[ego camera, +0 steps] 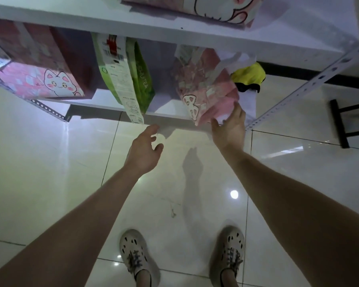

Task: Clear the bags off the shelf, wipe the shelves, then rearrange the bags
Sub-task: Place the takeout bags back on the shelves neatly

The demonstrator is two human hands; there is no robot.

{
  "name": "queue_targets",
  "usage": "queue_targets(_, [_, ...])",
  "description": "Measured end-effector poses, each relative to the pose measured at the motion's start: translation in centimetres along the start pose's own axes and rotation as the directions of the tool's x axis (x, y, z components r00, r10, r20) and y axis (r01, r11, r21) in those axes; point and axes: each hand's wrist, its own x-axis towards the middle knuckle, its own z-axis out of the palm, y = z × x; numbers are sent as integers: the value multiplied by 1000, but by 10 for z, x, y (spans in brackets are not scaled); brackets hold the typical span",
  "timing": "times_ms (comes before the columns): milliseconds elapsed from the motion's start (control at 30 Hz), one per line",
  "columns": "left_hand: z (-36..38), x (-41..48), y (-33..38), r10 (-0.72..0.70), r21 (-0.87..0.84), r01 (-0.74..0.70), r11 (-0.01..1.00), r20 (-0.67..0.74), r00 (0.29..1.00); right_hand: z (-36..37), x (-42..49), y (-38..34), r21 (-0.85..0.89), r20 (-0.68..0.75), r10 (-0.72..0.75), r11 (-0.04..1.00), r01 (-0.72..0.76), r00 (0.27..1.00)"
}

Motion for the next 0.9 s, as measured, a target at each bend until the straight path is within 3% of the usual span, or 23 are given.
queue_targets(100, [-12,-13,1,-6,-33,5,999,-9,1000,5,-35,8,-19,110,51,999,-50,993])
queue_targets(267, [-49,-36,-7,-16,-32,16,999,4,1000,19,-87,-13,24,311,6,1000,-14,950])
queue_targets(533, [-171,-81,36,-30,24,30,999,20,999,-24,-132,-136,55,402,-114,993,101,909])
queue_targets(733, [-279,-110,104,39,122,-60,991,162,986,-116,-152,-227,-19,389,-218,970,244,895])
queue_targets(900, [-352,-124,177,151,184,-181,966,168,974,-205,-153,-288,78,224,-198,980,185,954])
